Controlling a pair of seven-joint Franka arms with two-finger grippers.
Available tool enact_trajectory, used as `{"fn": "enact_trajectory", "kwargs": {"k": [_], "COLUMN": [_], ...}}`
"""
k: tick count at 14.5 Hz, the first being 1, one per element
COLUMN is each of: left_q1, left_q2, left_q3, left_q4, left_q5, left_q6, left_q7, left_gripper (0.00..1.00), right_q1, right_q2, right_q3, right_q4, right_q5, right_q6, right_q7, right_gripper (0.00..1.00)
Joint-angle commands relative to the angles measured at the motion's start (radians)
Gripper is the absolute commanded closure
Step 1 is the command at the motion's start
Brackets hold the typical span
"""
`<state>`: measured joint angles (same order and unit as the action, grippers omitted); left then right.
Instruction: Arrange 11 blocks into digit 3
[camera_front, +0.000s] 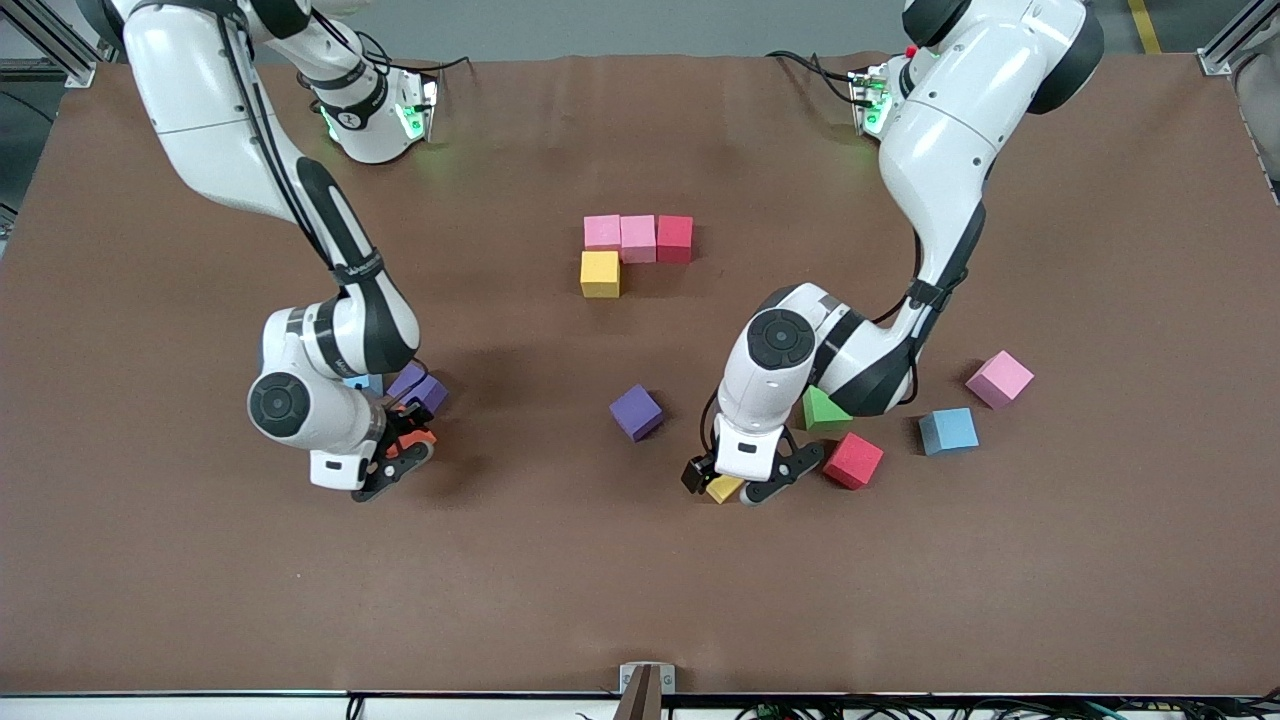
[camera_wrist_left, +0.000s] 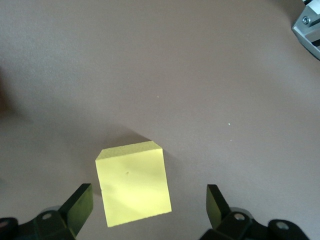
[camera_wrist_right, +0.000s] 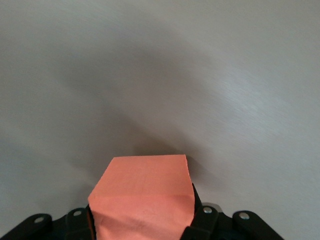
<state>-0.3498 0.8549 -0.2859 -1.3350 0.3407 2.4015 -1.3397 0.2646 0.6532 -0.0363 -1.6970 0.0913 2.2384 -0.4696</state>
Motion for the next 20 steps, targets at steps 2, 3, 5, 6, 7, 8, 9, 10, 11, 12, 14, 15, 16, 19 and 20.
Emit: {"fn": "enact_trajectory", "kwargs": {"k": [2, 3, 5, 6, 7, 8, 9, 10, 11, 12, 14, 15, 16, 19, 20], "left_q1": [-0.012, -0.018, -0.020, -0.023, -0.023, -0.023, -0.023, -0.023, -0.023, -0.023, -0.023, -0.023, -0.023, -0.023, -0.023], "left_q2": [0.015, 0.015, 0.015, 0.013, 0.013, 0.013, 0.013, 0.013, 0.013, 0.013, 0.013, 0.013, 0.013, 0.013, 0.013], "left_q3": [0.007, 0.008, 0.011, 0.013, 0.013, 0.013, 0.014, 0.014, 0.014, 0.014, 0.014, 0.014, 0.014, 0.014, 0.014], "left_q4": [0.033, 0.033, 0.031, 0.031, 0.031, 0.031, 0.031, 0.030, 0.030, 0.030, 0.030, 0.030, 0.030, 0.030, 0.030], "left_q5": [-0.023, -0.023, -0.022, -0.022, -0.020, -0.022, -0.020, -0.022, -0.020, -0.020, -0.020, -0.020, -0.020, -0.020, -0.020], "left_q6": [-0.010, -0.010, -0.010, -0.010, -0.010, -0.010, -0.010, -0.010, -0.010, -0.012, -0.016, -0.016, -0.018, -0.019, -0.019], "left_q7": [-0.007, -0.007, -0.006, -0.006, -0.006, -0.006, -0.006, -0.006, -0.006, -0.006, -0.006, -0.006, -0.006, -0.006, -0.006], "left_gripper": [0.00, 0.00, 0.00, 0.00, 0.00, 0.00, 0.00, 0.00, 0.00, 0.00, 0.00, 0.00, 0.00, 0.00, 0.00], "right_q1": [0.097, 0.126, 0.182, 0.218, 0.254, 0.292, 0.330, 0.370, 0.399, 0.425, 0.465, 0.485, 0.510, 0.541, 0.544], "right_q2": [-0.038, -0.049, -0.050, -0.052, -0.052, -0.053, -0.055, -0.061, -0.070, -0.075, -0.078, -0.084, -0.089, -0.095, -0.096], "right_q3": [0.000, 0.000, 0.000, 0.000, 0.001, 0.000, 0.000, 0.000, 0.001, 0.001, 0.003, 0.003, 0.003, 0.010, 0.012], "right_q4": [0.025, 0.026, 0.026, 0.023, 0.020, 0.016, 0.001, -0.012, -0.024, -0.035, -0.068, -0.094, -0.134, -0.197, -0.208], "right_q5": [-0.007, -0.007, -0.005, -0.005, -0.005, -0.005, -0.005, -0.005, -0.004, -0.004, -0.002, -0.002, -0.002, 0.004, 0.008], "right_q6": [-0.075, -0.083, -0.085, -0.083, -0.083, -0.083, -0.077, -0.072, -0.069, -0.063, -0.022, 0.016, 0.071, 0.142, 0.142], "right_q7": [0.184, 0.240, 0.355, 0.423, 0.499, 0.587, 0.667, 0.749, 0.817, 0.883, 0.978, 1.020, 1.061, 1.138, 1.141], "right_gripper": [0.65, 0.65, 0.65, 0.65, 0.65, 0.65, 0.65, 0.65, 0.65, 0.65, 0.65, 0.65, 0.65, 0.65, 0.65]}}
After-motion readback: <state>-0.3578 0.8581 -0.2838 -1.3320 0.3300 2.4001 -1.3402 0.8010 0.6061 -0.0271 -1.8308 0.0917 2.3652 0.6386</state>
